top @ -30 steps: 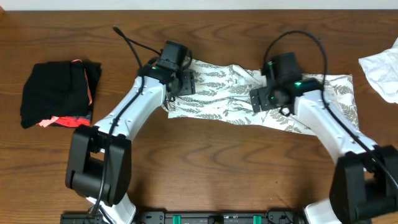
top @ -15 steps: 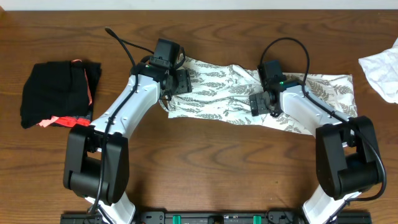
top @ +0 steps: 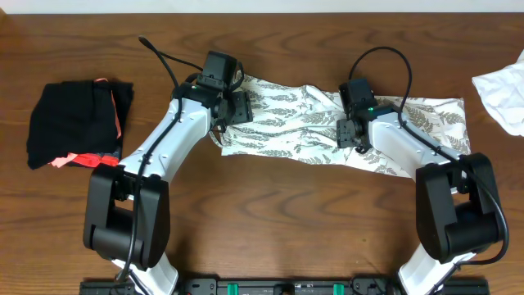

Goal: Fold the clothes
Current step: 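Grasp the dress's top edge with both grippers near the straps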

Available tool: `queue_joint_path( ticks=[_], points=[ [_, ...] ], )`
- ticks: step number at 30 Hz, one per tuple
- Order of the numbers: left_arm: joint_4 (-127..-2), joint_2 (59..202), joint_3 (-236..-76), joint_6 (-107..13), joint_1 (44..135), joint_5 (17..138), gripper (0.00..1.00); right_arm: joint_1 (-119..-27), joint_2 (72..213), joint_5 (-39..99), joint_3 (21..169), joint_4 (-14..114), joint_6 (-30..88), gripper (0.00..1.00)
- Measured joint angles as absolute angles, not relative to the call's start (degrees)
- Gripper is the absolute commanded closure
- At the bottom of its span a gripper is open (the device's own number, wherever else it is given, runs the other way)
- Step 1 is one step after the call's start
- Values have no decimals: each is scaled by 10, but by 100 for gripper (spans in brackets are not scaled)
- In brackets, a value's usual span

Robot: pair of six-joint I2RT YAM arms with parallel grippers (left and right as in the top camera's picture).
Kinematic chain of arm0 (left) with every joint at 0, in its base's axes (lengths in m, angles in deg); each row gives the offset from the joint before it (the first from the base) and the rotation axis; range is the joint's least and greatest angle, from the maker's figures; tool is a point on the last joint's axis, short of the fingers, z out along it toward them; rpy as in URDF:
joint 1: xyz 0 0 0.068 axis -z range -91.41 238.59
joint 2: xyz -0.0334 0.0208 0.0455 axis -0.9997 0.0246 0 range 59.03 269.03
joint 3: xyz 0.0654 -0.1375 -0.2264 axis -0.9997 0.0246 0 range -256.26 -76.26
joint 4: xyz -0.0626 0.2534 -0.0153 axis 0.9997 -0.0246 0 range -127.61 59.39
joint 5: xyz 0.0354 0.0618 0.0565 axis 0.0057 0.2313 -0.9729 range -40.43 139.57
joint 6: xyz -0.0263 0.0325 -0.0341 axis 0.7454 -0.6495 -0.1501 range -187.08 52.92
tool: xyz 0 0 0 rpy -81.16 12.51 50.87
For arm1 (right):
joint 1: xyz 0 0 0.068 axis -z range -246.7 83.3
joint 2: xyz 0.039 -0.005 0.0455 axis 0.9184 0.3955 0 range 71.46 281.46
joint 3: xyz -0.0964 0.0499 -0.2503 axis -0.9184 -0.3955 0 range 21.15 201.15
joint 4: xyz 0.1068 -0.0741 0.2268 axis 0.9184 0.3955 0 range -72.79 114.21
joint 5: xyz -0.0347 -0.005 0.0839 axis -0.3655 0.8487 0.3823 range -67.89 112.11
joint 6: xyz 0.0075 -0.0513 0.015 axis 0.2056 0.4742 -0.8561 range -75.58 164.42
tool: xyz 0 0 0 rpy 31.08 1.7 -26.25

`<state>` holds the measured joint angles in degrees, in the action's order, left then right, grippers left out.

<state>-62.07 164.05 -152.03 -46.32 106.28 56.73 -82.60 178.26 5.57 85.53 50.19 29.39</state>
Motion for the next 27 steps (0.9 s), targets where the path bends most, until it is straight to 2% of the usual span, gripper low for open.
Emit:
queue_joint_path(
  ticks=[10, 15, 18, 20, 21, 23, 24, 26, 27],
  points=[
    [-621, 1640, -1520, -463, 1063, 567, 29, -826, 1785, 55, 855, 507, 290, 23],
    [-622, 1640, -1520, -463, 1063, 567, 29, -826, 1795, 54, 856, 510, 288, 24],
    [-622, 1640, -1520, -463, 1063, 568, 29, -826, 1796, 54, 856, 509, 287, 29],
    [-622, 1640, -1520, -463, 1063, 568, 29, -826, 1797, 56, 857, 508, 287, 37],
    [-622, 1640, -1520, -463, 1063, 567, 29, -827, 1798, 56, 857, 508, 284, 45],
    [-622, 1640, -1520, -463, 1063, 567, 29, -828, 1800, 55, 857, 507, 285, 65],
    [-622, 1640, -1520, -463, 1063, 568, 29, -828, 1802, 56, 857, 507, 281, 82],
    [-622, 1640, -1520, -463, 1063, 568, 29, -829, 1804, 54, 857, 508, 284, 99],
    [-623, 1640, -1520, -463, 1063, 568, 29, -829, 1806, 48, 857, 510, 285, 99]
  ],
)
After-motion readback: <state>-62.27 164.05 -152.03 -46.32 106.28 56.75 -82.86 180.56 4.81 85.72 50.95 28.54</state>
